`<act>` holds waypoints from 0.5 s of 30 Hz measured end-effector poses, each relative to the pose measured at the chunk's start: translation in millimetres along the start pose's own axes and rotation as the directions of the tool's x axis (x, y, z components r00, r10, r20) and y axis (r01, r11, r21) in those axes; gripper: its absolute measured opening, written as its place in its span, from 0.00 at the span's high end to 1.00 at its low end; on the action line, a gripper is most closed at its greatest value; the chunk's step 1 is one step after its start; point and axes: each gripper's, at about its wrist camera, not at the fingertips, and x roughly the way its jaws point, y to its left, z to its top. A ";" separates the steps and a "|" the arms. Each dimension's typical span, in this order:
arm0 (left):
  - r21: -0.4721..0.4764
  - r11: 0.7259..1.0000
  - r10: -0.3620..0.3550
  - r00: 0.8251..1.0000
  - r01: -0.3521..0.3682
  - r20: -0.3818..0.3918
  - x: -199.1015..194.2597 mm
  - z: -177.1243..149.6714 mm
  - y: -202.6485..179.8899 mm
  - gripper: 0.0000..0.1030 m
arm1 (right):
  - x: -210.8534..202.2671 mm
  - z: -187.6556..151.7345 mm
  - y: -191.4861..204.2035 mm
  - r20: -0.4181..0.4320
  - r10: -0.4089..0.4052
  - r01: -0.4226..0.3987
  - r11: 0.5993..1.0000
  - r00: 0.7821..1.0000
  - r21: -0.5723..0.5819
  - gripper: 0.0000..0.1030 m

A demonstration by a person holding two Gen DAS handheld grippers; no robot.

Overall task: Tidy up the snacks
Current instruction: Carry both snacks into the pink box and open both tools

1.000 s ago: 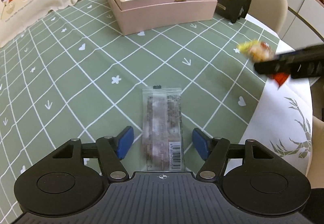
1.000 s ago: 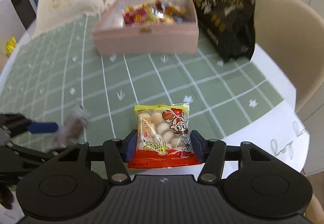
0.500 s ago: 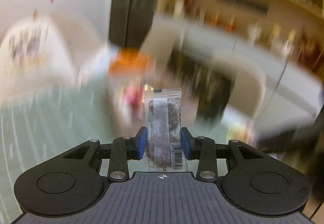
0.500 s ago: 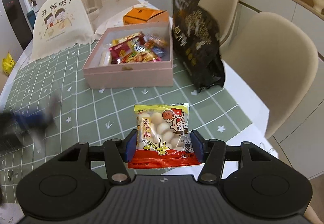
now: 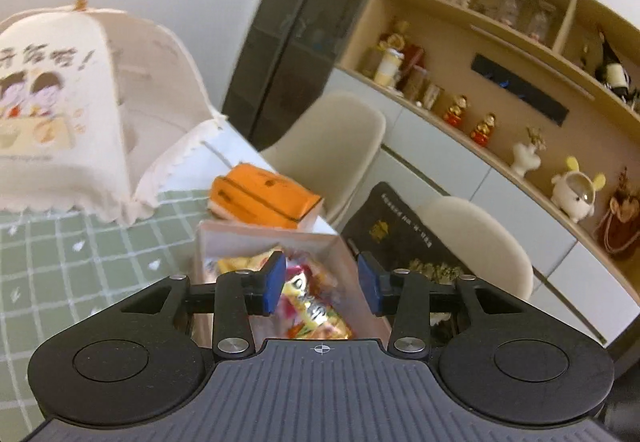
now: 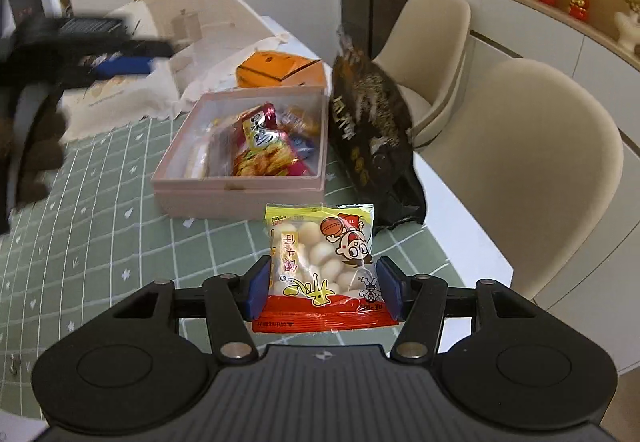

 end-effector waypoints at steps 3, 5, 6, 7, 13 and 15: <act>-0.035 0.998 0.050 0.998 -0.052 -0.042 -12.0 -24.7 20.6 0.57 | -3.7 23.9 -1.2 0.039 0.063 -0.064 0.997 0.997 0.037 0.46; -0.054 0.995 0.078 0.992 -0.084 -0.099 -8.5 -39.0 33.7 0.57 | -3.5 57.4 8.4 0.090 0.107 -0.110 0.994 0.990 0.026 0.46; -0.054 0.992 0.104 0.987 -0.111 -0.127 -7.7 -49.7 39.2 0.57 | -2.4 75.4 15.6 0.119 0.121 -0.123 0.992 0.986 0.011 0.45; -0.053 0.989 0.129 0.981 -0.138 -0.143 -8.7 -58.1 43.3 0.57 | 0.7 93.0 23.3 0.149 0.128 -0.128 0.992 0.981 -0.006 0.44; 0.042 0.970 0.242 0.949 -0.238 -0.201 -23.7 -109.1 61.1 0.57 | 54.9 142.0 55.0 0.137 0.106 -0.101 0.994 0.985 -0.049 0.07; 0.110 0.961 0.271 0.941 -0.253 -0.201 -26.4 -126.7 61.4 0.57 | 66.4 121.7 56.7 0.101 0.075 -0.073 0.997 0.992 -0.030 0.07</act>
